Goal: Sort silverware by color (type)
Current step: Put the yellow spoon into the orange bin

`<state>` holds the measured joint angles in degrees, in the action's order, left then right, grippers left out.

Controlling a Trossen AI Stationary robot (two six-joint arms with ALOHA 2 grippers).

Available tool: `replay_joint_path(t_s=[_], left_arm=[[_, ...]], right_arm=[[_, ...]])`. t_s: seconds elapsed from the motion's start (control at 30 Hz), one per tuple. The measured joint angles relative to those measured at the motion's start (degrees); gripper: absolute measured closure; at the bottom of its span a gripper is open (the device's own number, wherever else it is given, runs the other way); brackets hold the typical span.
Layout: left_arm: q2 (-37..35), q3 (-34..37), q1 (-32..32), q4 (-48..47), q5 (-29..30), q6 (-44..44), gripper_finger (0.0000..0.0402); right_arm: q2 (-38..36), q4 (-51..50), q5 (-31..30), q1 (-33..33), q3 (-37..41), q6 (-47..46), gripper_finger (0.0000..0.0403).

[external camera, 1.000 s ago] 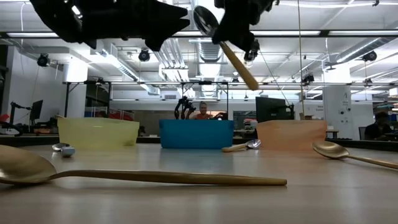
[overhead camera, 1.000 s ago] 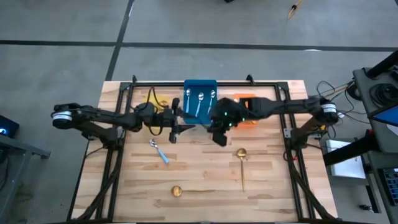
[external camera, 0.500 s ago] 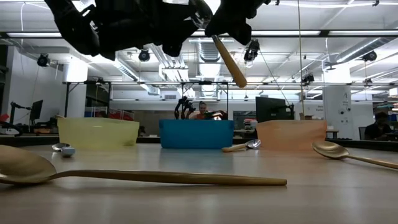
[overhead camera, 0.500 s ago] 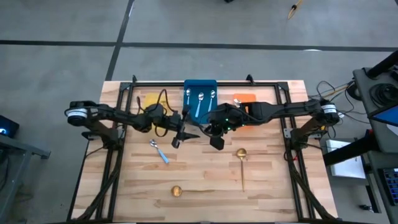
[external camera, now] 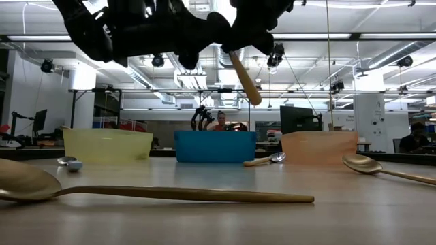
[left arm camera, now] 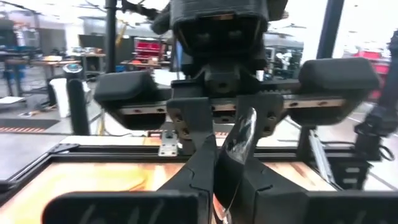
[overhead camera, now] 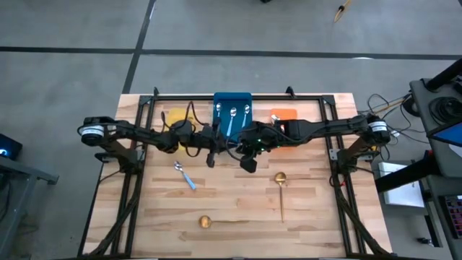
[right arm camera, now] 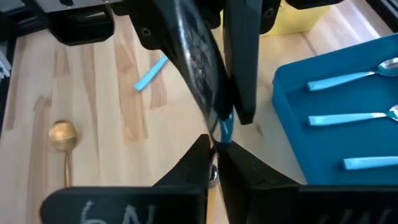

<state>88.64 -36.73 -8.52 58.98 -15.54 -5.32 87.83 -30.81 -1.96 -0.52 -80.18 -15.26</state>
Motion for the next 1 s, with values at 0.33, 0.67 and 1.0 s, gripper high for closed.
replay_joint_path(t_s=[0.33,0.67,1.0], left_arm=[[-1.39,1.84,-1.3,-2.23,11.8,-3.37,0.0401],[-2.85,4.66,-1.52,-1.77,27.04,-5.71,0.0401],[-3.15,4.79,-1.48,-1.64,26.98,-5.73,0.0401]], right_arm=[[-1.8,-2.14,-8.14,-1.02,-1.19,-0.62,0.0293],[-0.51,-2.55,-26.16,1.88,-0.74,-2.16,0.0227],[7.59,6.57,-38.5,5.25,1.16,-1.41,0.0223]])
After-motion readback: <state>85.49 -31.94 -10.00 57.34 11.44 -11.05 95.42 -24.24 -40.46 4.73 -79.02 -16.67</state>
